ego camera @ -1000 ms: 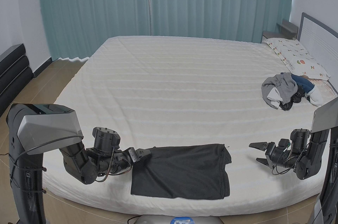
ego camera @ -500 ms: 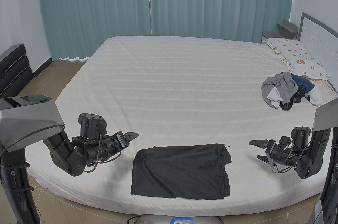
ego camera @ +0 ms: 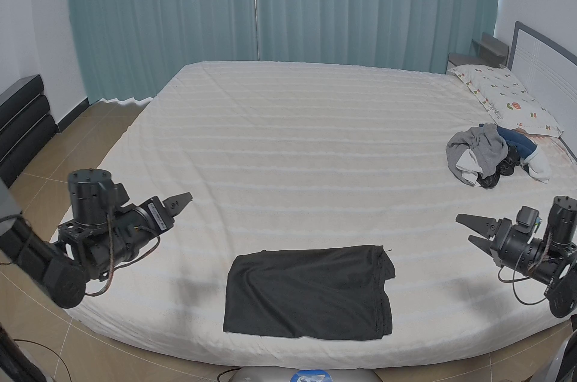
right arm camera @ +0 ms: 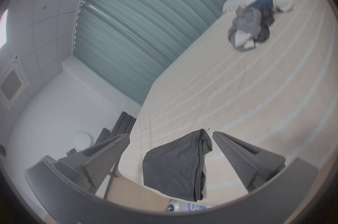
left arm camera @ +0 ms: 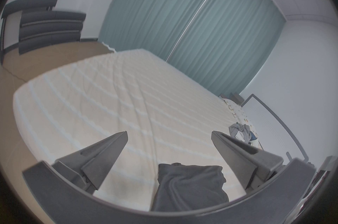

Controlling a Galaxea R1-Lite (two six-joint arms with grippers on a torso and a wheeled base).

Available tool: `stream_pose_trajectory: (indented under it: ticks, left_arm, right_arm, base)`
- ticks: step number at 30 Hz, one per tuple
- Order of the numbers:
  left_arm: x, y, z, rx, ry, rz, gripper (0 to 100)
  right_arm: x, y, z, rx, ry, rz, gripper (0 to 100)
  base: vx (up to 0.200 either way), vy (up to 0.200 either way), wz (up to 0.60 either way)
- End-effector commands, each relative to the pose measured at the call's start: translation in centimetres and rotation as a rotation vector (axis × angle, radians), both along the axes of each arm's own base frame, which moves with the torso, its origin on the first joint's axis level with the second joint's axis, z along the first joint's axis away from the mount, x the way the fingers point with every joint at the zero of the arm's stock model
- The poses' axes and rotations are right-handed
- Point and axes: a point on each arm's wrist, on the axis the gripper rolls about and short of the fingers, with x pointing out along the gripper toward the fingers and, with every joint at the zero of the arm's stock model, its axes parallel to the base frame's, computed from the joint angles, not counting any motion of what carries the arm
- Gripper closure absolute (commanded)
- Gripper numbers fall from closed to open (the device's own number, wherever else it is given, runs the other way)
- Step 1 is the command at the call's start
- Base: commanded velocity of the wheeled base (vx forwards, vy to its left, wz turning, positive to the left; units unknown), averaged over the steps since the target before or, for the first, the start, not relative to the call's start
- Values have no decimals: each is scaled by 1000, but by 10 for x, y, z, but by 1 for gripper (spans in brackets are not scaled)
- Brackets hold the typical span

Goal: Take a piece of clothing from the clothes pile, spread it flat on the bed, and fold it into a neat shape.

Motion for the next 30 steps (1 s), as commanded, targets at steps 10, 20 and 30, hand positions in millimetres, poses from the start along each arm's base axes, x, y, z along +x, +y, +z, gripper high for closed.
stream_pose_trajectory:
  ticks: [10, 20, 30]
  left_arm:
    - [-146, 44, 54, 261, -355, 143, 0]
    - [-212, 63, 51, 415, -430, 240, 0]
    - [-283, 78, 25, 513, -410, 358, 0]
  right_arm:
    - [-135, 0, 60, -265, -279, -92, 0]
    - [-212, 2, 37, -485, -379, -44, 0]
    - [-246, 2, 23, -498, -462, -59, 0]
  base:
    - [0, 0, 0]
    - [0, 0, 0]
    - [0, 0, 0]
